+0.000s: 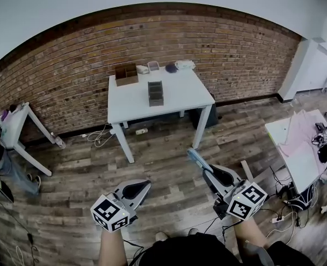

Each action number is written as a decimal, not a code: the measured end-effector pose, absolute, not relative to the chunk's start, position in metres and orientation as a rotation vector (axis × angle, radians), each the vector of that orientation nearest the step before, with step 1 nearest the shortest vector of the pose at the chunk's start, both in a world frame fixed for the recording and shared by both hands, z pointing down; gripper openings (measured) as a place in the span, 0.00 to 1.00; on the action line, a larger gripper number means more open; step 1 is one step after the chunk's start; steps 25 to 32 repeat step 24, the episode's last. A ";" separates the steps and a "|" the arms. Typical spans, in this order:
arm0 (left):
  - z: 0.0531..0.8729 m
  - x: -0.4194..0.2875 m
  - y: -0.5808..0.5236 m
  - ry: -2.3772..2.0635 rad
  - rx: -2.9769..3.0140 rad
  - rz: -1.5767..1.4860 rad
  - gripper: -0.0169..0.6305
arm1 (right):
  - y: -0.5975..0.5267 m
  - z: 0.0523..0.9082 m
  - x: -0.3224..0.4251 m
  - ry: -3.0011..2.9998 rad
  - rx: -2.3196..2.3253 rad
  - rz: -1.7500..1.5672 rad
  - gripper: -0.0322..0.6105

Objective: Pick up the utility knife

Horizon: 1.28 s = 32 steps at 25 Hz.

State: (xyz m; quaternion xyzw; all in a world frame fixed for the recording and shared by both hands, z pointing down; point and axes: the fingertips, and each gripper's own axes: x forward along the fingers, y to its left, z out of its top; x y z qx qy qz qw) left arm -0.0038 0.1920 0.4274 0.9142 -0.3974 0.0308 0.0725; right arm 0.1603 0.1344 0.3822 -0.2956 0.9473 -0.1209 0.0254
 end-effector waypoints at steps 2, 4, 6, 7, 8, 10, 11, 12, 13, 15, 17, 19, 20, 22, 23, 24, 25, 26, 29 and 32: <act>0.423 0.005 0.190 -1.214 2.751 0.100 0.01 | 0.133 0.384 0.168 2.937 -0.902 -0.375 0.16; 0.420 0.013 0.191 -1.232 2.746 0.100 0.01 | 0.131 0.387 0.176 2.932 -0.875 -0.410 0.16; 0.421 0.019 0.192 -1.252 2.737 0.101 0.01 | 0.128 0.384 0.182 2.924 -0.853 -0.415 0.16; 0.421 0.020 0.191 -1.265 2.730 0.101 0.01 | 0.126 0.381 0.184 2.924 -0.843 -0.405 0.16; 0.422 0.021 0.190 -1.279 2.720 0.100 0.01 | 0.123 0.379 0.184 2.928 -0.831 -0.394 0.16; 0.423 0.023 0.190 -1.301 2.703 0.097 0.01 | 0.122 0.378 0.184 2.946 -0.804 -0.381 0.16; 0.424 0.024 0.191 -1.310 2.696 0.096 0.01 | 0.122 0.379 0.185 2.955 -0.792 -0.379 0.16; 0.425 0.026 0.192 -1.316 2.691 0.098 0.01 | 0.122 0.380 0.185 2.964 -0.783 -0.376 0.16; 0.426 0.028 0.193 -1.321 2.688 0.100 0.01 | 0.122 0.381 0.186 2.970 -0.775 -0.372 0.16; 0.426 0.030 0.193 -1.332 2.683 0.105 0.01 | 0.121 0.382 0.188 2.978 -0.762 -0.368 0.16; 0.427 0.031 0.194 -1.338 2.672 0.110 0.01 | 0.121 0.384 0.189 2.985 -0.747 -0.378 0.16; 0.429 0.031 0.193 -1.342 2.665 0.126 0.01 | 0.120 0.387 0.189 2.993 -0.737 -0.385 0.16; 0.430 0.031 0.192 -1.349 2.666 0.135 0.01 | 0.120 0.387 0.190 2.996 -0.735 -0.384 0.16; 0.429 0.031 0.192 -1.377 2.674 0.132 0.01 | 0.119 0.387 0.191 3.000 -0.730 -0.380 0.16; 0.427 0.030 0.192 -1.392 2.679 0.119 0.01 | 0.119 0.387 0.191 3.000 -0.726 -0.379 0.16; 0.425 0.030 0.192 -1.406 2.684 0.103 0.01 | 0.119 0.387 0.192 3.001 -0.723 -0.378 0.16; 0.425 0.030 0.192 -1.406 2.684 0.103 0.01 | 0.119 0.387 0.192 3.001 -0.723 -0.378 0.16; 0.425 0.030 0.192 -1.406 2.684 0.103 0.01 | 0.119 0.387 0.192 3.001 -0.723 -0.378 0.16; 0.425 0.030 0.192 -1.406 2.684 0.103 0.01 | 0.119 0.387 0.192 3.001 -0.723 -0.378 0.16; 0.425 0.030 0.192 -1.406 2.684 0.103 0.01 | 0.119 0.387 0.192 3.001 -0.723 -0.378 0.16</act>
